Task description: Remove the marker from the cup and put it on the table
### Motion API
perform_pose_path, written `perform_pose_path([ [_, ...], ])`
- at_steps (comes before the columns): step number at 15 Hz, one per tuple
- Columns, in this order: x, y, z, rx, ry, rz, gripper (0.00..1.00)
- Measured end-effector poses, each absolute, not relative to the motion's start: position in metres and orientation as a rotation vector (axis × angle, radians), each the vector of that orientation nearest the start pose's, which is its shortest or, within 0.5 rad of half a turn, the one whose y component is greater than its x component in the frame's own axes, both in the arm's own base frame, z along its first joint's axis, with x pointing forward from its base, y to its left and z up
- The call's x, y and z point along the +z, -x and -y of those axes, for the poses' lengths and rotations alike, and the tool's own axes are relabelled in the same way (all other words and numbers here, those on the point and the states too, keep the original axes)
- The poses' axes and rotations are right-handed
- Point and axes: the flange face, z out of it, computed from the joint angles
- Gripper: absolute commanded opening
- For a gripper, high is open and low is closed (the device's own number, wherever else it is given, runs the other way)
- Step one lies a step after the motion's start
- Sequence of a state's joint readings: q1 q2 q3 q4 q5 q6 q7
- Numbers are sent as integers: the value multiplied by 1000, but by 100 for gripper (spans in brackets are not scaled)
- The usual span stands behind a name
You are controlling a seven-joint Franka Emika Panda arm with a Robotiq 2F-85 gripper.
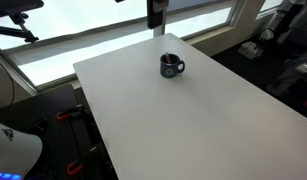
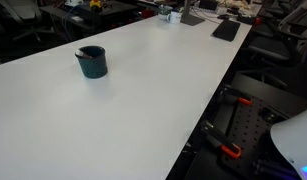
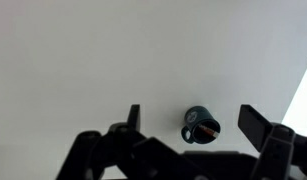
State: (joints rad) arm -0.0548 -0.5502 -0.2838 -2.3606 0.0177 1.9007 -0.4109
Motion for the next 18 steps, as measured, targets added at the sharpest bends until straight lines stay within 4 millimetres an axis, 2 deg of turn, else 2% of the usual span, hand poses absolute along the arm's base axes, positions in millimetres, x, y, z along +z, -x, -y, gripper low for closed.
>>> perform_pose_path([
  [3,523,-388,147,-174,3010,308,100],
  [6,523,-411,150,-143,3035,479,100],
  [11,519,-471,147,-49,3075,735,100],
  [15,512,-521,132,-41,3048,1009,100],
  [18,513,-542,111,-102,2984,1245,100],
])
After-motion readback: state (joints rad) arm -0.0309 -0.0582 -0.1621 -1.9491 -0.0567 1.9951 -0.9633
